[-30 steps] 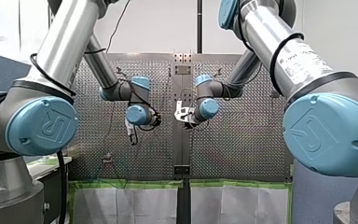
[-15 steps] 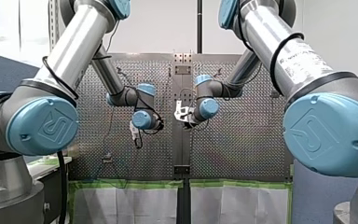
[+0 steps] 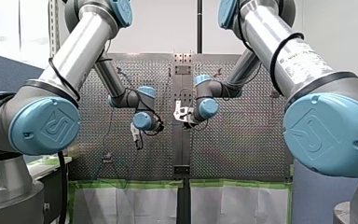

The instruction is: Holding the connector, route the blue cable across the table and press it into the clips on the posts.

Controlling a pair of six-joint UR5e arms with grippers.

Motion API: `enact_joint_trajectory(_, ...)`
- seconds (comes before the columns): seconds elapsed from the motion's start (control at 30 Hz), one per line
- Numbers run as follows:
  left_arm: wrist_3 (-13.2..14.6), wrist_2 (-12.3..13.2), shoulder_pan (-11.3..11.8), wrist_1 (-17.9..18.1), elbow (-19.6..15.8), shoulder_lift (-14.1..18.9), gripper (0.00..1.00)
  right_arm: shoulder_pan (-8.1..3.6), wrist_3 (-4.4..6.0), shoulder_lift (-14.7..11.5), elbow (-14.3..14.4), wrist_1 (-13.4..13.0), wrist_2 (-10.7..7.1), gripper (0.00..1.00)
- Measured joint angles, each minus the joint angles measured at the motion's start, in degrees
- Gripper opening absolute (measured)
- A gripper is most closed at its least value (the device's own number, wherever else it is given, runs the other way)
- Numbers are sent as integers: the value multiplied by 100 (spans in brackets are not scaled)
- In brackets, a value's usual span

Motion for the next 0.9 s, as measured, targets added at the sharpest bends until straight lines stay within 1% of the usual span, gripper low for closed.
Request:
enact_joint_trajectory(0.1, 19, -70, -3, 7, 13, -5, 100, 1, -3, 0, 0, 2, -2, 0)
enact_joint_trajectory(0.13, 29, -102, -8, 8, 14, -5, 95, 2, -3, 0, 0, 4, -5, 0)
enact_joint_trajectory(0.17, 42, -149, -17, 10, 17, -5, 81, 4, -3, -1, 0, 5, -6, 0)
enact_joint_trajectory(0.2, 49, -186, -25, 10, 18, -5, 81, 5, -4, -1, 0, 5, -6, 0)
enact_joint_trajectory(0.23, 55, -227, -35, 8, 18, -5, 57, 6, -5, -2, -1, 6, -8, 0)
enact_joint_trajectory(0.27, 61, -277, -49, 4, 18, -6, 40, 6, -5, -3, -3, 7, -8, 0)
enact_joint_trajectory(0.3, 62, -307, -58, 1, 18, -5, 40, 6, -6, -4, -6, 7, -8, 0)
enact_joint_trajectory(0.33, 61, -328, -65, -3, 18, -4, 24, 7, -7, -4, -8, 8, -8, 0)
enact_joint_trajectory(0.37, 60, -347, -73, -7, 18, -2, 0, 7, -7, -5, -10, 8, -9, 0)
enact_joint_trajectory(0.73, 98, -391, -111, -204, 18, 42, 0, 12, -9, -18, -71, 25, -11, 0)
enact_joint_trajectory(0.9, 101, -498, -162, -380, -22, 252, 0, -13, 3, -127, -108, 34, -11, 0)
